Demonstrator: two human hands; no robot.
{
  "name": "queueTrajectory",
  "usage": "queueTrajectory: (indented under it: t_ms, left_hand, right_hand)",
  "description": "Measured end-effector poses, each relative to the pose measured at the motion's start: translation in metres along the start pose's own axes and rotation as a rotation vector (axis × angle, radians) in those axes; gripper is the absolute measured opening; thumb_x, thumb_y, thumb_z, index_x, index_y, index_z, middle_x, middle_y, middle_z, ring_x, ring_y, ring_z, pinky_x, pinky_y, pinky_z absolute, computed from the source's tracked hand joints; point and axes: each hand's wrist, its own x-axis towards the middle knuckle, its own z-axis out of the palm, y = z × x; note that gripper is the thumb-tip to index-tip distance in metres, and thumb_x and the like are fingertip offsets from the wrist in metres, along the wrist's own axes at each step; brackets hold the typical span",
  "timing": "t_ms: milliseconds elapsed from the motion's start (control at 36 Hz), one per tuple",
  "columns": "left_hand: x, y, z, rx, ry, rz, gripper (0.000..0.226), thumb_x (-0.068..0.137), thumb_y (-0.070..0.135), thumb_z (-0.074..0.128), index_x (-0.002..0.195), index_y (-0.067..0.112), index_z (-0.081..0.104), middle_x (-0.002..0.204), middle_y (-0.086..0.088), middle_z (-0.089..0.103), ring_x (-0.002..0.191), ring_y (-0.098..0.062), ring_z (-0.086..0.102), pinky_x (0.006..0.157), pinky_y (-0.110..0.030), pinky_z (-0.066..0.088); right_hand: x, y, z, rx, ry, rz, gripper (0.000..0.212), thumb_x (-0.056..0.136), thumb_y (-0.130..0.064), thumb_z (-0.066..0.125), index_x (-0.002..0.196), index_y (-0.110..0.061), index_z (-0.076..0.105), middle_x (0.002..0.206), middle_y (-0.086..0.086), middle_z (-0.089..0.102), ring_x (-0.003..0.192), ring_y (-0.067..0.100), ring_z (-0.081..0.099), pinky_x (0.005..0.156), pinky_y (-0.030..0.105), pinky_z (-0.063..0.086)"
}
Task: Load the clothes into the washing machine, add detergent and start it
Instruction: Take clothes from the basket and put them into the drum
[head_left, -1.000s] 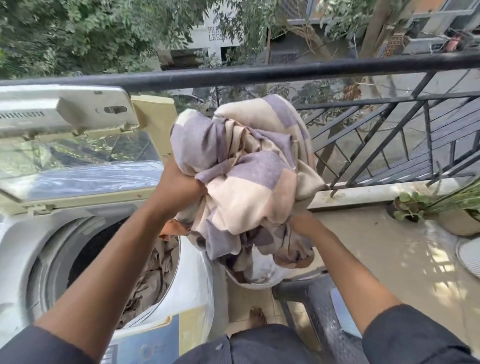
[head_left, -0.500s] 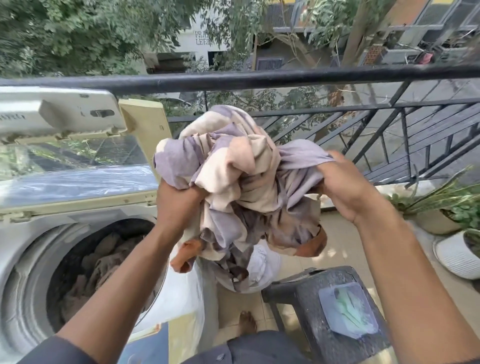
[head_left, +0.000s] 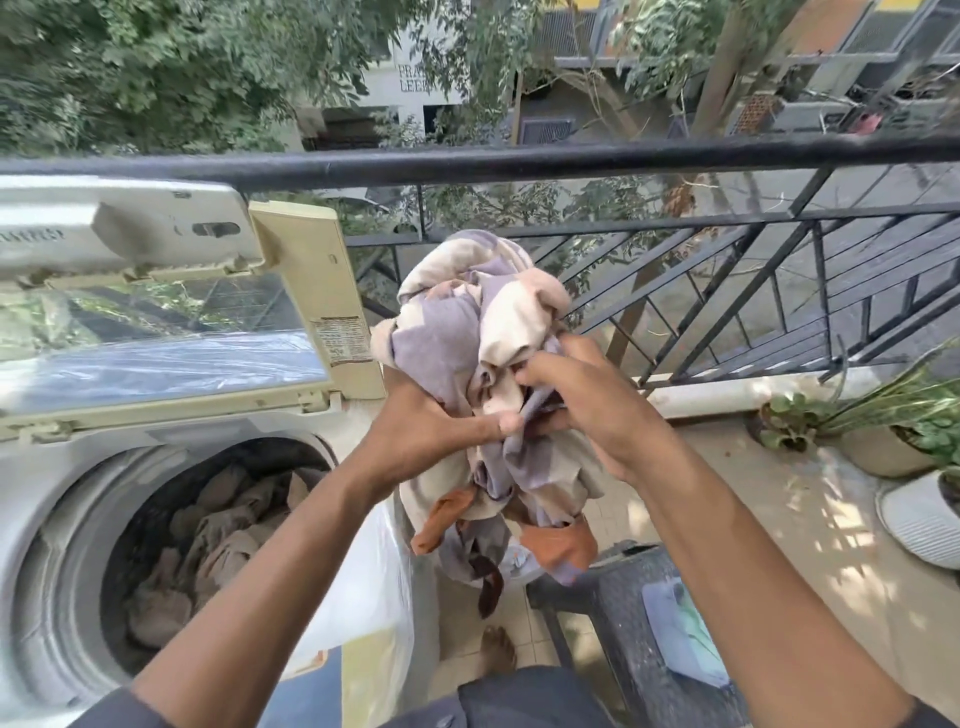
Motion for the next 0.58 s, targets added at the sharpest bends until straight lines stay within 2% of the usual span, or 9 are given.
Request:
queueTrajectory:
  t_ms: [83, 139, 222, 278, 389, 444, 500, 528, 583]
  left_hand:
    - [0.001, -0.003, 0.006, 0.135, -0.013, 0.092, 0.078, 0.067, 0.033, 0.1, 0.137, 0.028, 0.066, 0.128, 0.01, 0.075, 0.126, -0.002, 0.066, 0.111, -0.03, 0.051]
    - [0.004, -0.008, 0.011, 0.197, 0.034, 0.148, 0.102, 0.061, 0.05, 0.101, 0.149, 0.025, 0.055, 0.14, 0.012, 0.067, 0.136, -0.002, 0.058, 0.116, -0.028, 0.045]
    - [0.006, -0.013, 0.018, 0.232, 0.275, 0.015, 0.116, 0.045, 0.065, 0.095, 0.143, 0.022, 0.053, 0.126, 0.012, 0.071, 0.119, -0.004, 0.068, 0.097, -0.024, 0.057]
    - [0.006, -0.012, 0.019, 0.243, 0.442, -0.092, 0.111, 0.043, 0.065, 0.09, 0.138, 0.023, 0.052, 0.12, 0.01, 0.071, 0.108, -0.009, 0.07, 0.083, -0.028, 0.058]
    - [0.012, -0.007, 0.013, 0.164, 0.544, -0.1, 0.091, 0.05, 0.068, 0.084, 0.129, 0.029, 0.061, 0.116, 0.012, 0.073, 0.106, -0.011, 0.069, 0.085, -0.028, 0.054]
    - [0.014, -0.003, 0.01, 0.118, 0.547, -0.093, 0.075, 0.052, 0.065, 0.085, 0.118, 0.035, 0.064, 0.113, 0.012, 0.074, 0.107, -0.013, 0.071, 0.09, -0.033, 0.057]
    - [0.015, 0.001, 0.008, 0.084, 0.548, -0.088, 0.061, 0.054, 0.06, 0.087, 0.107, 0.042, 0.062, 0.112, 0.013, 0.073, 0.109, -0.014, 0.07, 0.095, -0.037, 0.058]
    - [0.014, 0.003, 0.007, 0.075, 0.554, -0.079, 0.064, 0.054, 0.059, 0.087, 0.11, 0.043, 0.061, 0.114, 0.013, 0.073, 0.11, -0.014, 0.07, 0.098, -0.039, 0.058]
    - [0.013, 0.009, 0.006, 0.049, 0.571, -0.064, 0.082, 0.051, 0.062, 0.087, 0.125, 0.037, 0.062, 0.121, 0.012, 0.073, 0.114, -0.013, 0.069, 0.101, -0.042, 0.058]
  right_hand:
    - [-0.002, -0.001, 0.009, -0.072, -0.086, 0.005, 0.054, 0.079, -0.068, 0.065, 0.097, -0.018, 0.073, 0.098, 0.002, 0.076, 0.098, 0.031, 0.073, 0.096, 0.062, 0.053]
    - [-0.001, -0.001, 0.012, -0.153, -0.152, 0.036, 0.084, 0.075, -0.096, 0.05, 0.115, -0.025, 0.072, 0.107, -0.002, 0.078, 0.109, 0.024, 0.072, 0.103, 0.055, 0.05]
    - [0.001, -0.001, 0.012, -0.167, -0.196, 0.063, 0.095, 0.068, -0.105, 0.041, 0.129, -0.036, 0.065, 0.123, -0.007, 0.074, 0.123, 0.022, 0.065, 0.112, 0.051, 0.043]
    - [0.001, 0.0, 0.011, -0.127, -0.231, 0.056, 0.092, 0.072, -0.102, 0.04, 0.133, -0.038, 0.063, 0.132, -0.007, 0.07, 0.13, 0.021, 0.061, 0.115, 0.05, 0.04]
    - [0.003, 0.002, -0.003, 0.015, -0.187, -0.032, 0.072, 0.094, -0.081, 0.043, 0.133, -0.026, 0.067, 0.134, -0.001, 0.07, 0.131, 0.017, 0.062, 0.118, 0.045, 0.042]
    - [0.007, 0.014, -0.01, 0.057, -0.021, -0.056, 0.047, 0.104, -0.06, 0.049, 0.123, -0.025, 0.073, 0.122, 0.0, 0.076, 0.118, 0.016, 0.07, 0.109, 0.04, 0.052]
    - [0.018, 0.04, -0.016, -0.075, 0.276, -0.029, 0.025, 0.101, -0.046, 0.06, 0.095, -0.029, 0.077, 0.097, -0.001, 0.08, 0.097, 0.02, 0.076, 0.095, 0.048, 0.059]
    - [0.022, 0.054, -0.019, -0.177, 0.402, 0.024, 0.02, 0.095, -0.043, 0.063, 0.088, -0.029, 0.075, 0.091, -0.002, 0.079, 0.091, 0.022, 0.076, 0.089, 0.049, 0.06]
    - [0.034, 0.094, -0.028, -0.353, 0.52, 0.211, 0.011, 0.091, -0.035, 0.063, 0.092, -0.028, 0.071, 0.098, -0.004, 0.077, 0.097, 0.028, 0.072, 0.084, 0.04, 0.057]
